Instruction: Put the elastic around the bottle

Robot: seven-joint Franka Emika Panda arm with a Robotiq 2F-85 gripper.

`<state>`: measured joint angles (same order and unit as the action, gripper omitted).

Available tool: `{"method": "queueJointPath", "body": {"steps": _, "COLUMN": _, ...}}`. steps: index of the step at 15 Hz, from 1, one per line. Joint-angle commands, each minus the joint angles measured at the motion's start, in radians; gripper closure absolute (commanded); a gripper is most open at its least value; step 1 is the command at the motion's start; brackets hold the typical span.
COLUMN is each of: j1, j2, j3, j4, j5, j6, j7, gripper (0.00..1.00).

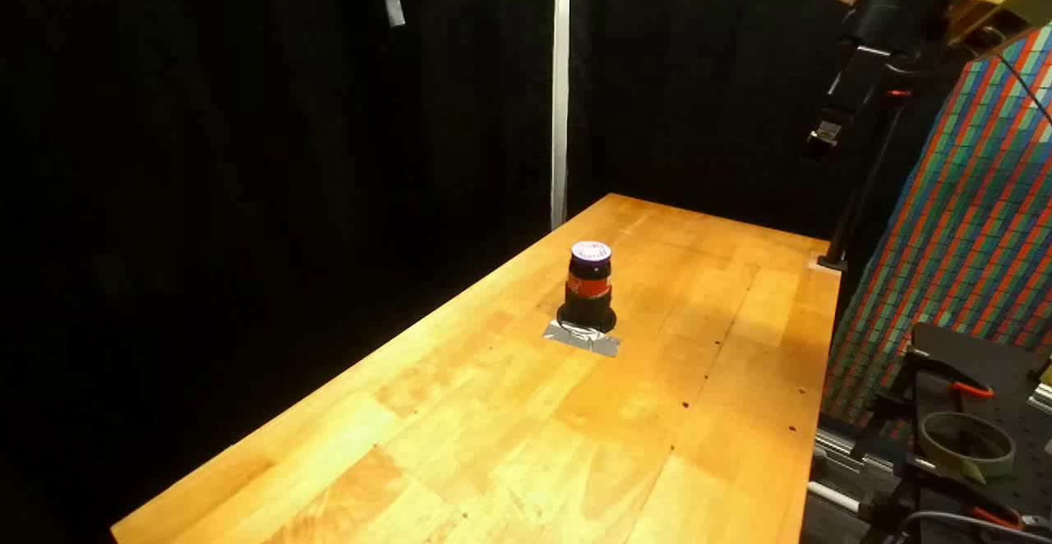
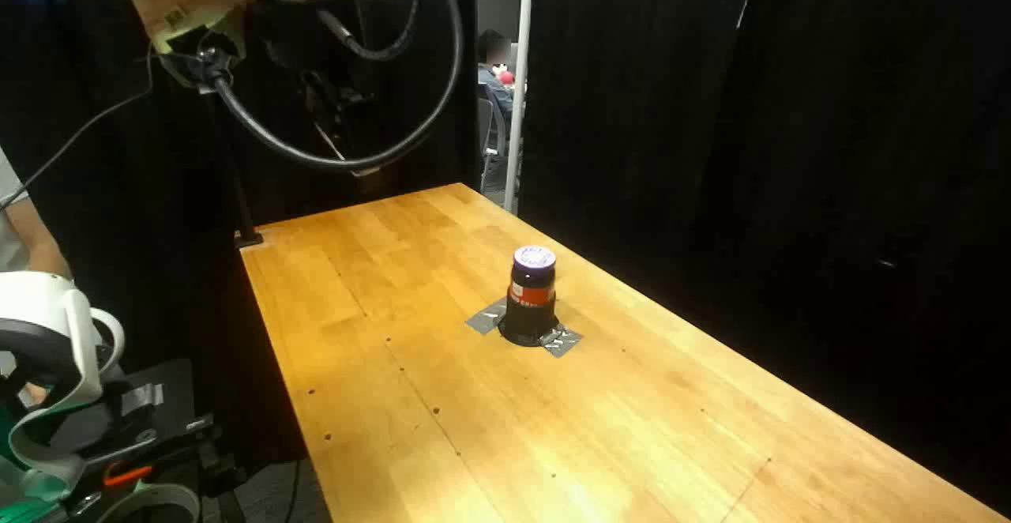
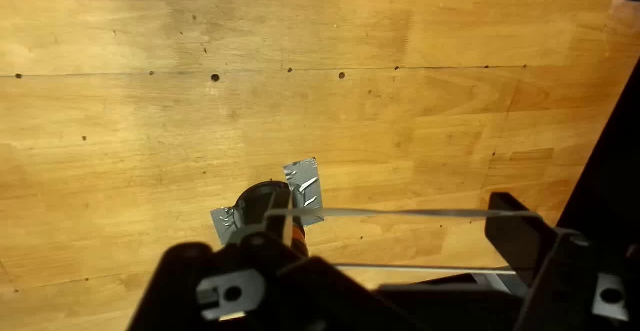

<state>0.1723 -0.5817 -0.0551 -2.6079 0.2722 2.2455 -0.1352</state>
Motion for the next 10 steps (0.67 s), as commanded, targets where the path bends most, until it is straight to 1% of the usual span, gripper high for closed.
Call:
{"method": "queueJointPath", "body": {"steps": 1, "j1": -0.012, "j2": 0.0, "j3": 0.011, "j4": 0.004, "j5": 0.008, "j6": -0.003, "j7": -0.006, "gripper": 0.0}}
{"method": "queueJointPath", "body": {"steps": 6, "j1": -0.012, "j2": -0.002, "j3": 0.011, "j4": 0.008, "j5": 0.008, "j6": -0.003, "j7": -0.006, "gripper": 0.0}}
{"method": "queueJointPath", "body": {"steps": 8, "j1": -0.019, "j2": 0.084, "j3": 0.055, "j4": 0.114, "j5": -0.035, "j6": -0.078, "j7": 0.055, "gripper": 0.0}}
{"method": "queueJointPath", "body": {"steps": 10, "j1": -0.027, "j2": 0.201, "j3": 0.105, "j4": 0.247, "j5": -0.085, "j6": -0.161, "j7": 0.129, "gripper": 0.0}}
